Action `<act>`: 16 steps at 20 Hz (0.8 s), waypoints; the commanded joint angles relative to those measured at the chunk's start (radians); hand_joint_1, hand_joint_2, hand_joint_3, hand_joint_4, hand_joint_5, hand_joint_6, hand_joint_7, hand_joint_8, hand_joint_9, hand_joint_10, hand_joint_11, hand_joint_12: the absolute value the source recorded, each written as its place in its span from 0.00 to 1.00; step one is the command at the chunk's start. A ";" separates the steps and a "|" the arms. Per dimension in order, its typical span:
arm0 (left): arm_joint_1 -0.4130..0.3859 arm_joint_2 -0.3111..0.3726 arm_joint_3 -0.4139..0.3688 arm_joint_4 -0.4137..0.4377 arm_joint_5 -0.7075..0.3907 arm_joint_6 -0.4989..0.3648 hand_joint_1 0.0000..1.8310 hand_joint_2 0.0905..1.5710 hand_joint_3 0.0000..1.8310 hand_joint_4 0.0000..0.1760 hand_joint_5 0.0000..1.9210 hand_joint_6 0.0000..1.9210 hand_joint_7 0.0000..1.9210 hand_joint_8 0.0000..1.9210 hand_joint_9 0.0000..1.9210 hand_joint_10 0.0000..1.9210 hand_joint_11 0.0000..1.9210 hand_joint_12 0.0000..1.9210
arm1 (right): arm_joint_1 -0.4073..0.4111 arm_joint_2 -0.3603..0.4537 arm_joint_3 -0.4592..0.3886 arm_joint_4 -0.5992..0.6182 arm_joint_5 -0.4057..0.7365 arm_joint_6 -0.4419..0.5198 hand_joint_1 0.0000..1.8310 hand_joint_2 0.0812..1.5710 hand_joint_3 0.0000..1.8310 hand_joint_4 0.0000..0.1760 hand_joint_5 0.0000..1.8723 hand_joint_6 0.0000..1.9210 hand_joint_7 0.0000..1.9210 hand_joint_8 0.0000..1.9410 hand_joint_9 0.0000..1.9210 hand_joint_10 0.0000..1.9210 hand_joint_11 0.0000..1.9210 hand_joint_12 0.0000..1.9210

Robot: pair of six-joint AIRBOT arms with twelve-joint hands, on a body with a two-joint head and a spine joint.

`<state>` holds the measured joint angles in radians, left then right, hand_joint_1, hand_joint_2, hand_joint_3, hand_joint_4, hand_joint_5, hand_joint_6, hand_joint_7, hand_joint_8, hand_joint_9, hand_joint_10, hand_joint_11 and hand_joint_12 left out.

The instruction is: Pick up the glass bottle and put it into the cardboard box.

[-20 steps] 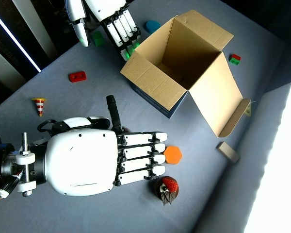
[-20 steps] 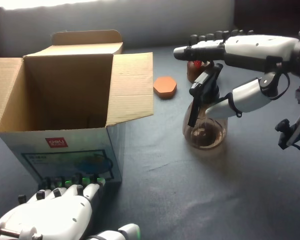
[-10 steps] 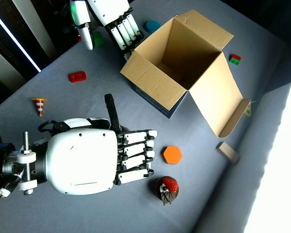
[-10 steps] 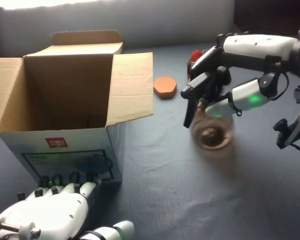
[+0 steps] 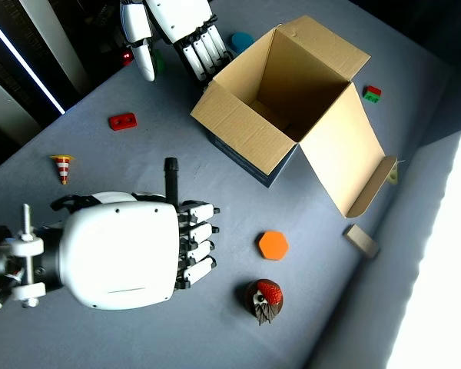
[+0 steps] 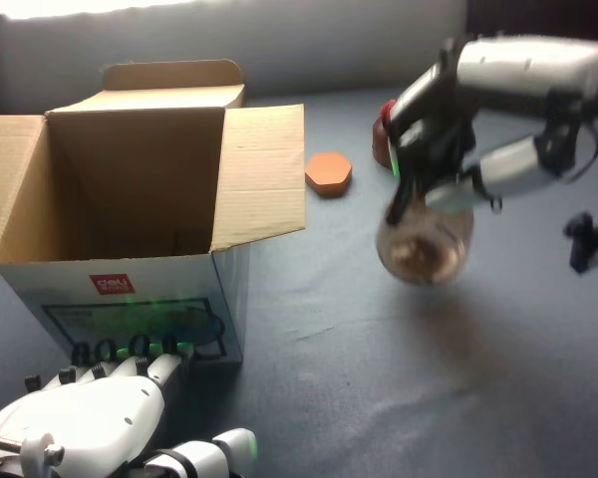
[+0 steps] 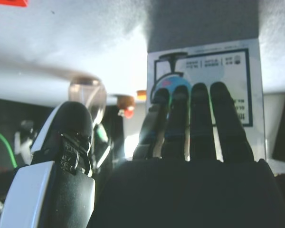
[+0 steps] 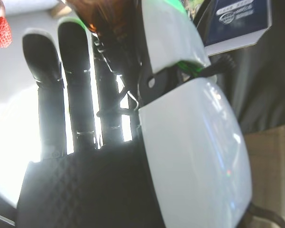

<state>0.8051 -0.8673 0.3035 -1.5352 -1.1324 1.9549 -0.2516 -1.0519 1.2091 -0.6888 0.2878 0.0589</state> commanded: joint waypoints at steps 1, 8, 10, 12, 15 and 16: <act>0.002 0.006 0.002 0.072 -0.034 -0.005 0.01 0.80 0.00 0.00 0.00 0.00 0.01 0.00 0.00 0.00 0.00 0.00 | 0.029 0.012 -0.010 0.011 0.093 0.013 0.75 0.71 0.00 0.00 0.44 0.61 0.53 0.51 0.43 0.69 0.33 0.80; 0.029 0.055 -0.002 0.099 0.007 -0.009 0.01 0.80 0.00 0.00 0.00 0.00 0.01 0.00 0.00 0.00 0.00 0.00 | 0.189 0.076 -0.115 -0.106 0.015 0.027 0.75 0.71 0.00 0.00 0.44 0.61 0.53 0.51 0.43 0.69 0.33 0.80; 0.036 0.067 -0.001 0.099 0.008 -0.030 0.01 0.80 0.00 0.00 0.00 0.00 0.01 0.00 0.00 0.00 0.00 0.00 | 0.236 0.081 -0.137 -0.108 0.000 0.030 0.74 0.72 0.00 0.00 0.43 0.62 0.52 0.52 0.42 0.69 0.33 0.80; 0.040 0.072 0.000 0.099 0.008 -0.035 0.01 0.80 0.00 0.00 0.00 0.00 0.01 0.00 0.00 0.00 0.00 0.00 | 0.270 0.082 -0.149 -0.110 -0.002 0.040 0.74 0.72 0.00 0.00 0.43 0.62 0.52 0.52 0.42 0.69 0.33 0.80; 0.046 0.071 0.003 0.099 0.012 -0.045 0.01 0.80 0.00 0.00 0.00 0.00 0.01 0.00 0.00 0.00 0.00 0.00 | 0.324 0.082 -0.164 -0.129 0.005 0.074 0.74 0.72 0.00 0.00 0.43 0.63 0.52 0.52 0.42 0.70 0.33 0.81; 0.047 0.072 0.003 0.100 0.012 -0.047 0.01 0.80 0.00 0.00 0.00 0.00 0.01 0.00 0.00 0.00 0.00 0.00 | 0.331 0.081 -0.165 -0.128 0.010 0.081 0.74 0.72 0.00 0.00 0.43 0.63 0.52 0.52 0.42 0.70 0.33 0.81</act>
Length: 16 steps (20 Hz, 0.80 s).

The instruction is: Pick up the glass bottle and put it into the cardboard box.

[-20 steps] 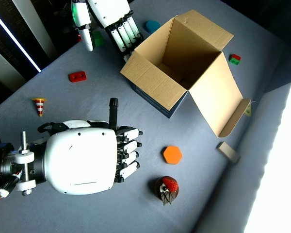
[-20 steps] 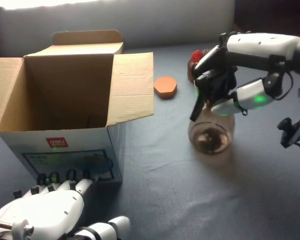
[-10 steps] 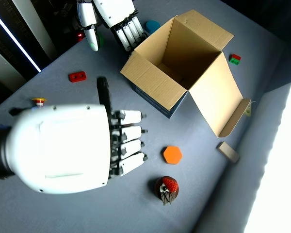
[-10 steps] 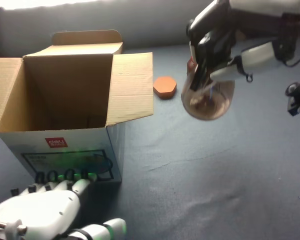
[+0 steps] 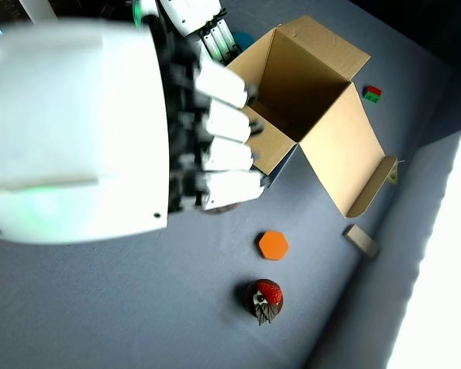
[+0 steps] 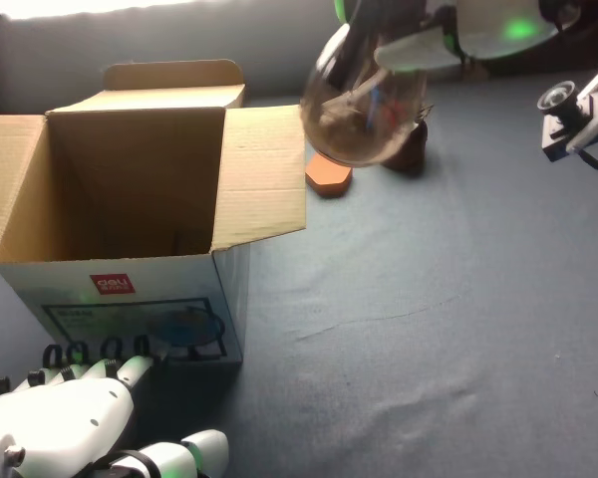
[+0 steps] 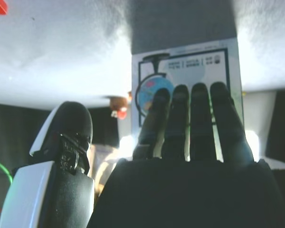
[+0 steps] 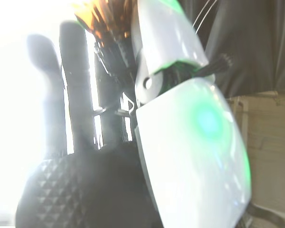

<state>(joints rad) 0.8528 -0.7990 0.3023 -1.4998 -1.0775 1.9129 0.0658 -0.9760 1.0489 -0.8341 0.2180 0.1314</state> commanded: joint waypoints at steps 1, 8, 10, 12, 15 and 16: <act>-0.002 0.003 0.005 0.064 -0.043 -0.006 0.01 0.80 0.00 0.00 0.00 0.00 0.01 0.00 0.00 0.00 0.00 0.00 | 0.015 0.000 -0.001 0.031 0.086 0.014 0.74 0.72 0.00 0.00 0.42 0.64 0.52 0.53 0.42 0.70 0.33 0.81; -0.002 0.002 0.008 0.064 -0.036 -0.006 0.01 0.80 0.00 0.00 0.00 0.00 0.01 0.00 0.00 0.00 0.00 0.00 | 0.012 -0.063 0.031 0.085 0.190 0.010 0.74 0.72 0.00 0.00 0.42 0.65 0.52 0.52 0.42 0.70 0.33 0.81; -0.003 -0.001 0.010 0.064 -0.031 -0.006 0.01 0.80 0.00 0.00 0.00 0.00 0.01 0.00 0.00 0.00 0.00 0.00 | 0.005 -0.092 0.049 0.115 0.226 -0.009 0.74 0.72 0.00 0.00 0.42 0.65 0.52 0.52 0.42 0.70 0.33 0.81; -0.004 -0.004 0.010 0.071 -0.031 -0.006 0.01 0.80 0.00 0.00 0.00 0.00 0.01 0.00 0.00 0.00 0.00 0.00 | 0.001 -0.136 0.078 0.134 0.240 -0.013 0.74 0.72 0.00 0.00 0.42 0.65 0.52 0.52 0.42 0.70 0.33 0.81; -0.002 -0.012 0.020 0.094 -0.017 -0.018 0.00 0.81 0.00 0.00 0.00 0.00 0.01 0.00 0.00 0.00 0.00 0.00 | -0.008 -0.201 0.110 0.172 0.295 -0.029 0.74 0.72 0.00 0.00 0.42 0.65 0.52 0.52 0.42 0.70 0.33 0.81; -0.003 -0.012 0.021 0.094 -0.017 -0.019 0.00 0.81 0.00 0.00 0.00 0.00 0.00 0.00 0.00 0.00 0.00 0.00 | -0.010 -0.214 0.112 0.182 0.298 -0.046 0.74 0.72 0.00 0.00 0.42 0.65 0.52 0.52 0.42 0.70 0.33 0.81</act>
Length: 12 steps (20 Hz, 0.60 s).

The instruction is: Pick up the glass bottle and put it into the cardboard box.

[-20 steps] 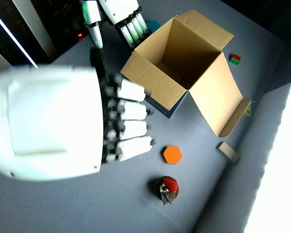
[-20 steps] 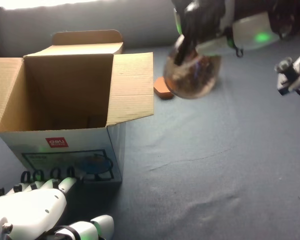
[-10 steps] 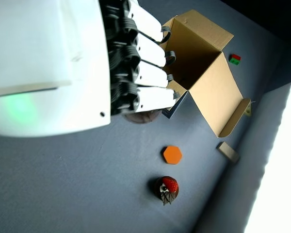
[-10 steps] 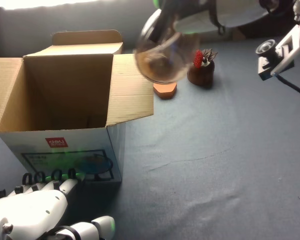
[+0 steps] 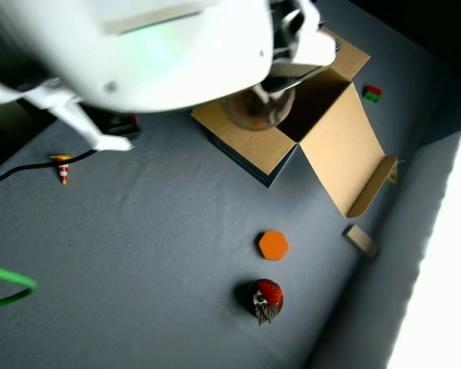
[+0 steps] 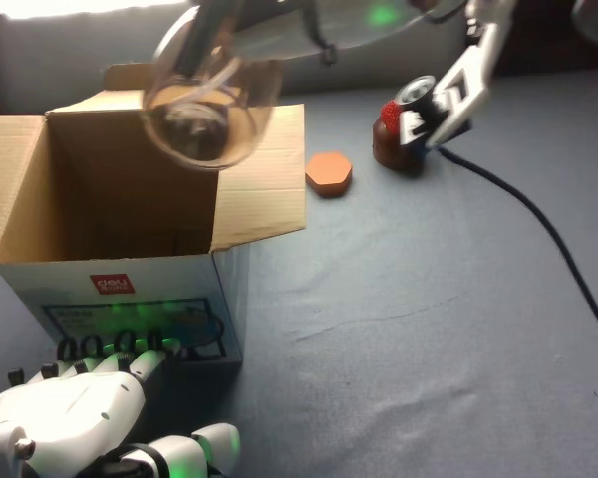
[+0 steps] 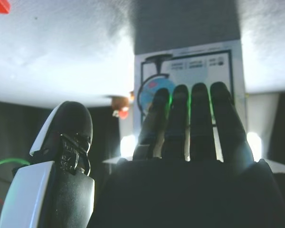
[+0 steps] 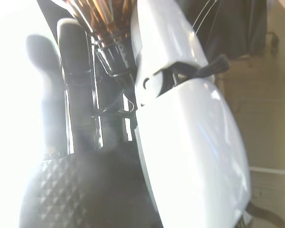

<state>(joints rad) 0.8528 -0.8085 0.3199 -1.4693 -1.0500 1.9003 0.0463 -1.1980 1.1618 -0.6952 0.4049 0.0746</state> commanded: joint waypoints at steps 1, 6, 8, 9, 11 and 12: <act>-0.003 -0.003 0.005 0.068 -0.044 -0.013 0.00 0.81 0.00 0.00 0.00 0.00 0.00 0.00 0.00 0.00 0.00 0.00 | 0.007 -0.009 0.002 0.049 0.112 -0.011 0.74 0.72 0.00 0.00 0.43 0.65 0.52 0.52 0.42 0.70 0.33 0.81; 0.004 -0.003 0.007 0.081 -0.044 -0.031 0.00 0.82 0.00 0.00 0.00 0.00 0.00 0.00 0.00 0.00 0.00 0.00 | -0.026 -0.106 0.051 0.139 0.148 -0.112 0.74 0.72 0.00 0.00 0.43 0.65 0.52 0.52 0.42 0.69 0.33 0.81; 0.009 -0.003 0.006 0.081 -0.044 -0.041 0.00 0.82 0.00 0.00 0.00 0.00 0.00 0.00 0.00 0.00 0.00 0.00 | -0.033 -0.147 0.082 0.140 0.138 -0.145 0.74 0.72 0.00 0.00 0.43 0.65 0.52 0.52 0.42 0.69 0.33 0.81; 0.011 -0.004 0.006 0.081 -0.044 -0.045 0.00 0.82 0.00 0.00 0.00 0.00 0.00 0.00 0.00 0.00 0.00 0.00 | -0.034 -0.168 0.099 0.140 0.131 -0.153 0.74 0.72 0.00 0.00 0.43 0.65 0.52 0.52 0.42 0.70 0.33 0.81; 0.014 -0.007 0.006 0.081 -0.044 -0.045 0.00 0.82 0.00 0.00 0.00 0.00 0.00 0.00 0.00 0.00 0.00 0.00 | -0.032 -0.205 0.131 0.141 0.099 -0.159 0.74 0.72 0.00 0.00 0.42 0.65 0.51 0.52 0.42 0.70 0.33 0.81; 0.019 -0.008 0.006 0.083 -0.044 -0.046 0.00 0.82 0.00 0.00 0.00 0.00 0.00 0.00 0.00 0.00 0.00 0.00 | -0.032 -0.222 0.144 0.141 0.092 -0.167 0.74 0.72 0.00 0.00 0.42 0.65 0.51 0.52 0.42 0.70 0.33 0.81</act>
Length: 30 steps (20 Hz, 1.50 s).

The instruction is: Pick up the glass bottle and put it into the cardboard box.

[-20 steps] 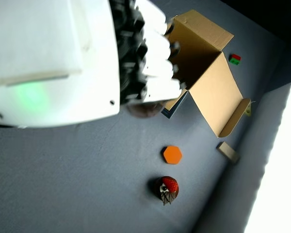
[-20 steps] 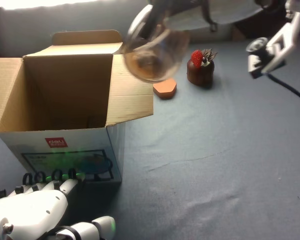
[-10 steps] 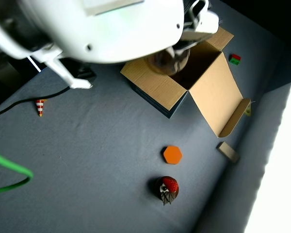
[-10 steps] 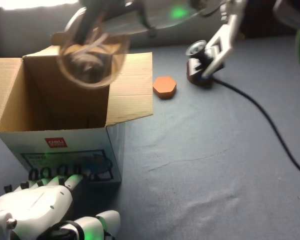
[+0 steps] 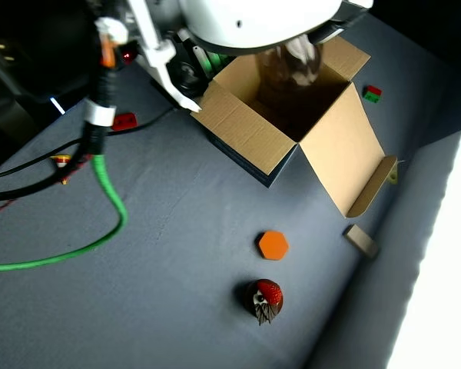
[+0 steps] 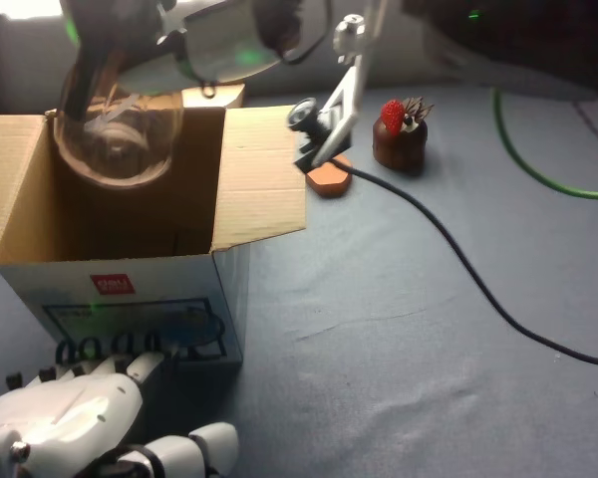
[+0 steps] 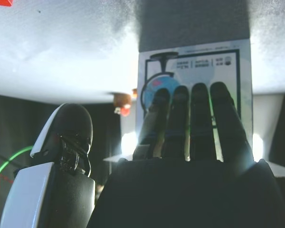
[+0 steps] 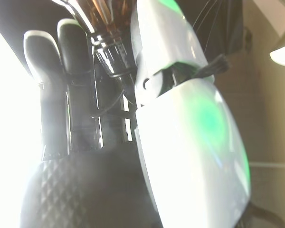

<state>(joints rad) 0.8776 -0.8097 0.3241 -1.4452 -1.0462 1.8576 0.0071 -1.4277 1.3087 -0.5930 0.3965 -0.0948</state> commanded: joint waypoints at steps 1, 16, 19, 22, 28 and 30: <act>0.002 -0.009 0.002 0.074 -0.048 -0.021 0.00 0.82 0.00 0.00 0.00 0.00 0.00 0.00 0.00 0.00 0.00 0.00 | 0.008 -0.012 0.007 0.039 0.086 -0.012 0.74 0.72 0.00 0.00 0.43 0.64 0.51 0.52 0.42 0.70 0.33 0.81; 0.028 -0.027 -0.001 0.096 -0.051 -0.051 0.00 0.82 0.00 0.00 0.00 0.00 0.00 0.00 0.00 0.00 0.00 0.00 | -0.021 -0.169 0.062 0.475 -0.165 -0.494 0.74 0.72 0.00 0.00 0.42 0.65 0.52 0.52 0.42 0.70 0.33 0.81; 0.030 -0.027 0.000 0.112 -0.051 -0.052 0.00 0.82 0.00 0.00 0.00 0.00 0.00 0.00 0.00 0.00 0.00 0.00 | -0.040 -0.189 0.073 0.592 -0.158 -0.647 0.74 0.72 0.00 0.00 0.42 0.65 0.52 0.52 0.42 0.70 0.33 0.81; 0.035 -0.028 0.000 0.128 -0.051 -0.052 0.00 0.82 0.00 0.00 0.00 0.00 0.00 0.00 0.00 0.00 0.00 0.00 | -0.056 -0.209 0.093 0.613 -0.156 -0.679 0.74 0.72 0.00 0.00 0.42 0.65 0.52 0.52 0.42 0.70 0.33 0.81; 0.044 -0.029 0.002 0.154 -0.051 -0.055 0.00 0.82 0.00 0.00 0.00 0.00 0.00 0.00 0.00 0.00 0.00 0.00 | -0.073 -0.220 0.097 0.616 -0.146 -0.715 0.74 0.72 0.00 0.00 0.42 0.65 0.52 0.52 0.42 0.70 0.32 0.81; 0.048 -0.030 0.004 0.168 -0.051 -0.070 0.00 0.82 0.00 0.00 0.00 0.00 0.00 0.00 0.00 0.00 0.00 0.00 | -0.074 -0.220 0.097 0.616 -0.145 -0.722 0.74 0.72 0.00 0.00 0.42 0.66 0.52 0.52 0.42 0.70 0.33 0.81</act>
<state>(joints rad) 0.9298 -0.8337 0.3241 -1.3453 -1.0458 1.7935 -0.0761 -1.6497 1.4055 0.0154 0.1219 -0.8185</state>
